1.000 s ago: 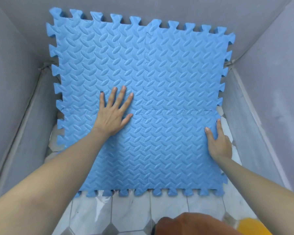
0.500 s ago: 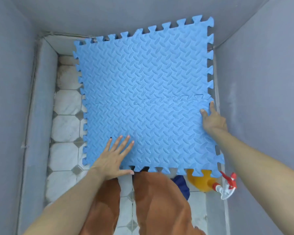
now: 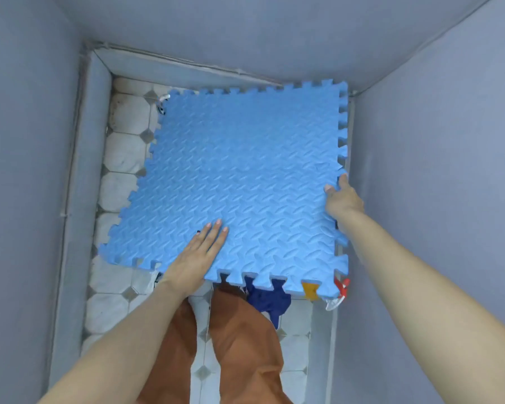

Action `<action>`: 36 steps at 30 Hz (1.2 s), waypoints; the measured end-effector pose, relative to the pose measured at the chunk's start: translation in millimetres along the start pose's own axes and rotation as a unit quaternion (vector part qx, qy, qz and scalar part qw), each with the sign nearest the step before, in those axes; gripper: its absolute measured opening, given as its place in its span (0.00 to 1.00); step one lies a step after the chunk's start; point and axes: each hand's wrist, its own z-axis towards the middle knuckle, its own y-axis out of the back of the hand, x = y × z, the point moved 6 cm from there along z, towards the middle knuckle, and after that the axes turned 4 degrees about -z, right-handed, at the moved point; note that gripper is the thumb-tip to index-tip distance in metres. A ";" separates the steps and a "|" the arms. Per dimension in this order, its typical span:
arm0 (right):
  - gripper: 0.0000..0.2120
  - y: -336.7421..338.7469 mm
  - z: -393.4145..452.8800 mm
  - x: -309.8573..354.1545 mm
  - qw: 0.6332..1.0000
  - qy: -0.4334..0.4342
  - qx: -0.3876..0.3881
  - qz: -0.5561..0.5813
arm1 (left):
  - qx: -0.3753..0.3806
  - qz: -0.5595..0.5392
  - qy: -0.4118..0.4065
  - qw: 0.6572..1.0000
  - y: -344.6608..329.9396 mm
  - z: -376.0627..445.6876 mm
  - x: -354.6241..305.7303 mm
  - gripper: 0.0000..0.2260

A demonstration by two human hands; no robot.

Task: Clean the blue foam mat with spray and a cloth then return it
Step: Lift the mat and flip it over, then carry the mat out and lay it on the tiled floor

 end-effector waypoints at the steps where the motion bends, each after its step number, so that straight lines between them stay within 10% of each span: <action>1: 0.26 3.9 -1.8 5.5 0.999 -0.002 0.017 -0.032 | -0.002 -0.026 0.011 1.000 12.7 -3.0 -0.4 0.50; 36: 0.29 134.9 -325.2 35.8 0.898 0.279 0.044 -0.337 | -0.076 -0.055 0.150 0.984 231.4 -273.6 -138.5 0.42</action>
